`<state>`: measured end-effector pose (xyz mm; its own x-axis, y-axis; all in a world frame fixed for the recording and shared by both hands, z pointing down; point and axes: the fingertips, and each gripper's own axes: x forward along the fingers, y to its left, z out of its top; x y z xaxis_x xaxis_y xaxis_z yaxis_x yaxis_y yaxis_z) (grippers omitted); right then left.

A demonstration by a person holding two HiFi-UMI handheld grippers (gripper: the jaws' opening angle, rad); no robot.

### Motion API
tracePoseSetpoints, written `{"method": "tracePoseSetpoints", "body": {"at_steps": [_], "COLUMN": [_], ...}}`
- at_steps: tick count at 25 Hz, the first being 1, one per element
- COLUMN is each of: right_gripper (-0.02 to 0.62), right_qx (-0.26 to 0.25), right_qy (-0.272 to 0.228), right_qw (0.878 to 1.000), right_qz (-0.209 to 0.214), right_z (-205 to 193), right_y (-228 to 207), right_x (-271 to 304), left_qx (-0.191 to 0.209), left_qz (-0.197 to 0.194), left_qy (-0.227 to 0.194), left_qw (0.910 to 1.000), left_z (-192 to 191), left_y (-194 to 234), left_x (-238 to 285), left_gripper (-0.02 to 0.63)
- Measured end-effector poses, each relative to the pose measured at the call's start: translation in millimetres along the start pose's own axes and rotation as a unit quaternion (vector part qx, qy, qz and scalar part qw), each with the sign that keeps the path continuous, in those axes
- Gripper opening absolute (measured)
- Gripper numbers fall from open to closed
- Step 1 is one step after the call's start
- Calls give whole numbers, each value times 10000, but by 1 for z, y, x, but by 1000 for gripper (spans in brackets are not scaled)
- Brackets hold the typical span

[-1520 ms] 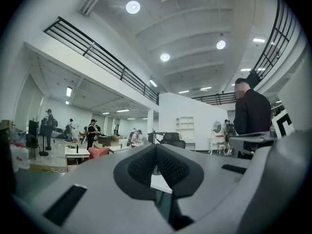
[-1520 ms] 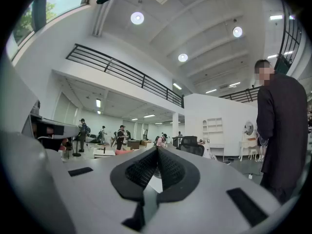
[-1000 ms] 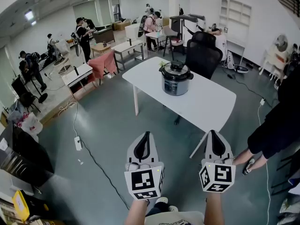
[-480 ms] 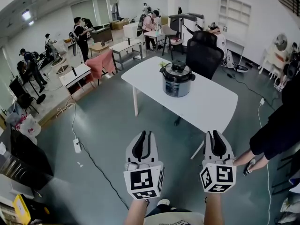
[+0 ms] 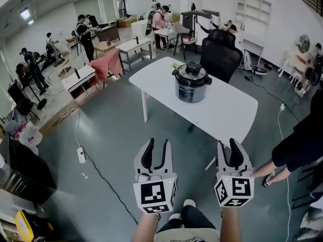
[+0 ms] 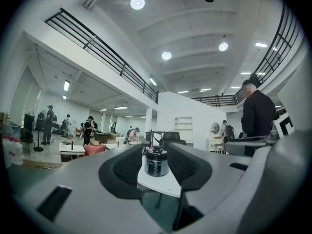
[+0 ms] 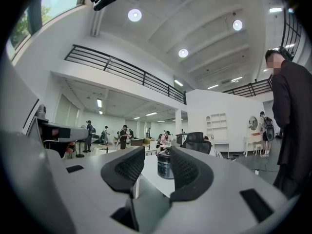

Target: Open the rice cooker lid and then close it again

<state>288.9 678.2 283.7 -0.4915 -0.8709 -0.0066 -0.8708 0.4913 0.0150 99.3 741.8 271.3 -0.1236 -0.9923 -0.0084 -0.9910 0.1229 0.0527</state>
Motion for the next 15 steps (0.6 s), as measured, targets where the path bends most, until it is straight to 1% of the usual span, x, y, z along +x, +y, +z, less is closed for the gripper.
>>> {"method": "tracePoseSetpoints", "body": {"at_steps": [8,15], "right_gripper": [179,179], "right_qx": [-18,22], "right_qy": [59,61], "right_qw": [9999,9998], "right_qz": [91,187], "right_z": [-10,-14], "right_y": [-13,-36], "right_x": [51,124], "left_qx": [-24,46], "left_qz": [88,113], "left_qy": [117,184], "left_qw": [9999,9998], "left_z": [-14,-20], "left_y": [5,7], "left_x": [51,123], "left_gripper": [158,158]}}
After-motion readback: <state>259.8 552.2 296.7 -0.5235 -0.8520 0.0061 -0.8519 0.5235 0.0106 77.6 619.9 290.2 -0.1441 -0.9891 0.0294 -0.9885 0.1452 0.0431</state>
